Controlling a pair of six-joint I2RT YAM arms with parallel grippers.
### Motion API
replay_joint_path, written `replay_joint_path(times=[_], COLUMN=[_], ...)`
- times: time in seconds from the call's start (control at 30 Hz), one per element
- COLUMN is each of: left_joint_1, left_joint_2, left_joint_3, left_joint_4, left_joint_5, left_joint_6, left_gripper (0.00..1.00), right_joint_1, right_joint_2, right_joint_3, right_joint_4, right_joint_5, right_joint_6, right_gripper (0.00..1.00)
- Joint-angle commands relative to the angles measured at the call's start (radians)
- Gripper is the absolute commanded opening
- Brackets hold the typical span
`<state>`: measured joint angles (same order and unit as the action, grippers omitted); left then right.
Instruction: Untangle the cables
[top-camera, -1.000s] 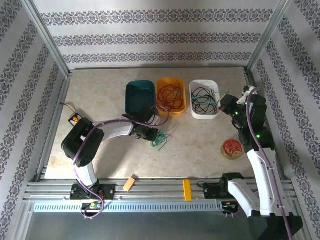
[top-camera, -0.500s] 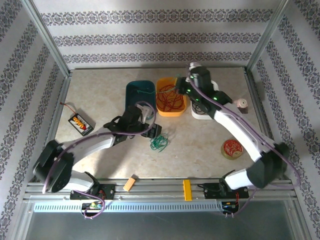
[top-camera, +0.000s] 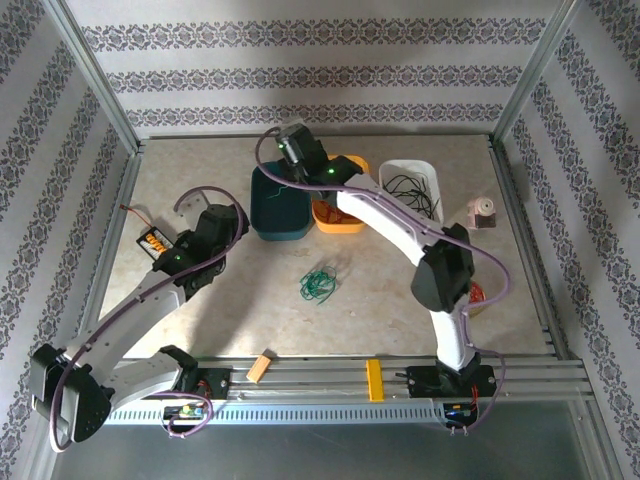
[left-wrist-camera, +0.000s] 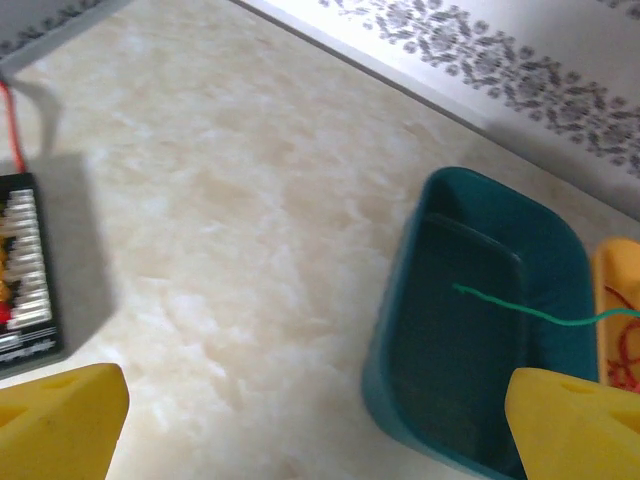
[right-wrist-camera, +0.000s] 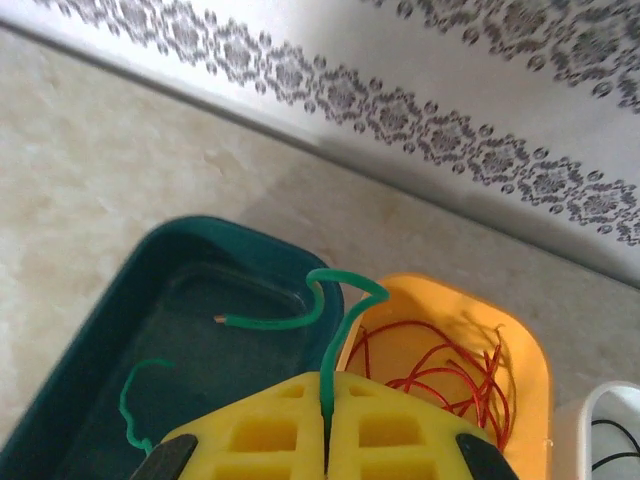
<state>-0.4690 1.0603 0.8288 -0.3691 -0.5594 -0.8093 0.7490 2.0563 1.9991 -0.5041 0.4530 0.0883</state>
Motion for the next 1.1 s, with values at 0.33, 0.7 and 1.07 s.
replay_joint_path(times=[0.33, 0.7, 1.07], left_joint_1=[0.021, 0.021, 0.021], left_joint_2=[0.012, 0.018, 0.042], left_joint_3=[0.004, 0.015, 0.035], left_joint_4=[-0.075, -0.070, -0.036], left_joint_5=[-0.010, 0.020, 0.074], left_joint_6=[-0.031, -0.004, 0.042], left_gripper=[0.97, 0.97, 0.92], right_joint_1=[0.037, -0.001, -0.027], right_joint_2=[0.235, 0.454, 0.490], right_joint_3=[0.142, 0.342, 0.387], right_joint_4=[-0.210, -0.376, -0.380], right_joint_5=[-0.168, -0.309, -0.354], right_joint_6=[-0.147, -0.096, -0.032], right_gripper=[0.07, 0.07, 0.29])
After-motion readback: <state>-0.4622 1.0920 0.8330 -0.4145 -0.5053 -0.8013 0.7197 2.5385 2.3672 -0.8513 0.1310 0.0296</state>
